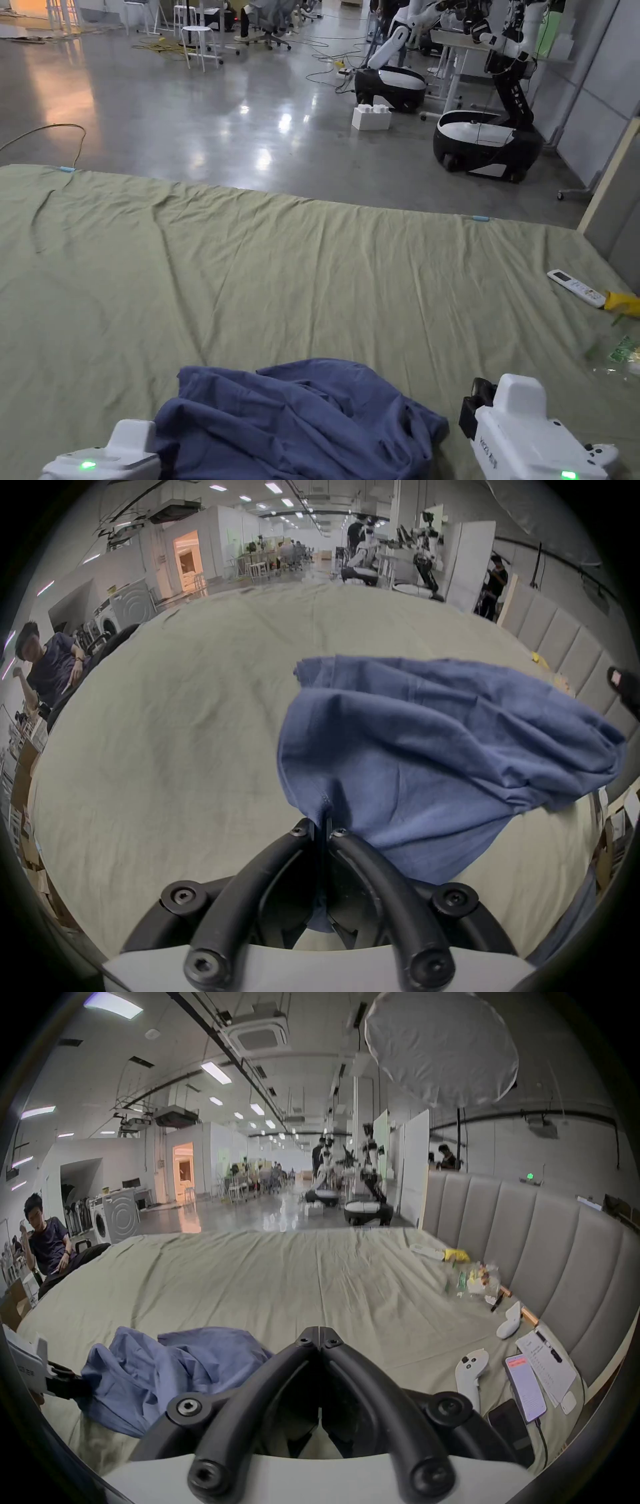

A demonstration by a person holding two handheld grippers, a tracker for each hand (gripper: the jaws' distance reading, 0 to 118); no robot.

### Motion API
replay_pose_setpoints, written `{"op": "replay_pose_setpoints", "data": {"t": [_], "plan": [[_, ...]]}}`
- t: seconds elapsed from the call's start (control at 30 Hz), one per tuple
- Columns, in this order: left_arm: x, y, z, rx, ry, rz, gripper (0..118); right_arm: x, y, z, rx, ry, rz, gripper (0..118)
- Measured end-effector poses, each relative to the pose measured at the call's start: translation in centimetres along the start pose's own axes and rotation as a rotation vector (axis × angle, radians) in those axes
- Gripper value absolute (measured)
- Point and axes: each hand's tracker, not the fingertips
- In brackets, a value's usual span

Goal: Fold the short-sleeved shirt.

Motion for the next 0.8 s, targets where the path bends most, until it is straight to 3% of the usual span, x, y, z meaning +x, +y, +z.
{"op": "replay_pose_setpoints", "data": {"t": [0.07, 0.1, 0.17, 0.27, 0.37, 0.47, 0.57, 0.63, 0.67, 0.77, 0.8], "plan": [[-0.6, 0.2, 1.3, 0.047, 0.0, 0.013, 6, 1.6, 0.4, -2.4, -0.103, 0.027, -0.033, 3], [-0.8, 0.3, 1.8, 0.063, -0.001, 0.025, 6, 2.2, 0.5, -3.6, -0.151, 0.037, -0.039, 10], [-0.7, 0.4, 2.8, 0.077, -0.009, 0.04, 6, 2.7, 0.4, -6.1, -0.245, 0.055, -0.03, 39], [-1.1, 0.2, 3.5, 0.094, -0.015, 0.059, 6, 3.0, -0.5, -9.6, -0.33, 0.094, -0.014, 64], [-1.1, -0.3, 3.6, 0.088, -0.007, 0.07, 6, 2.2, -1.5, -12.5, -0.402, 0.119, 0.011, 68], [-1.1, -0.8, 3.4, 0.073, -0.002, 0.069, 6, 1.2, -3.1, -15.2, -0.504, 0.127, 0.043, 68], [-0.9, -1.1, 3.4, 0.064, 0.006, 0.069, 6, -0.1, -5.2, -16.8, -0.576, 0.163, 0.124, 64], [-0.9, -1.2, 3.3, 0.058, 0.005, 0.068, 6, -0.8, -6.3, -16.2, -0.559, 0.179, 0.169, 43], [-0.8, -1.2, 3.3, 0.056, 0.005, 0.067, 6, -1.0, -6.1, -15.4, -0.487, 0.154, 0.183, 40], [-0.8, -1.1, 3.2, 0.056, 0.003, 0.065, 6, -0.8, -5.8, -15.0, -0.507, 0.177, 0.133, 9], [-0.7, -1.0, 3.4, 0.059, 0.003, 0.063, 6, -0.6, -5.7, -14.8, -0.504, 0.17, 0.126, 8]]}}
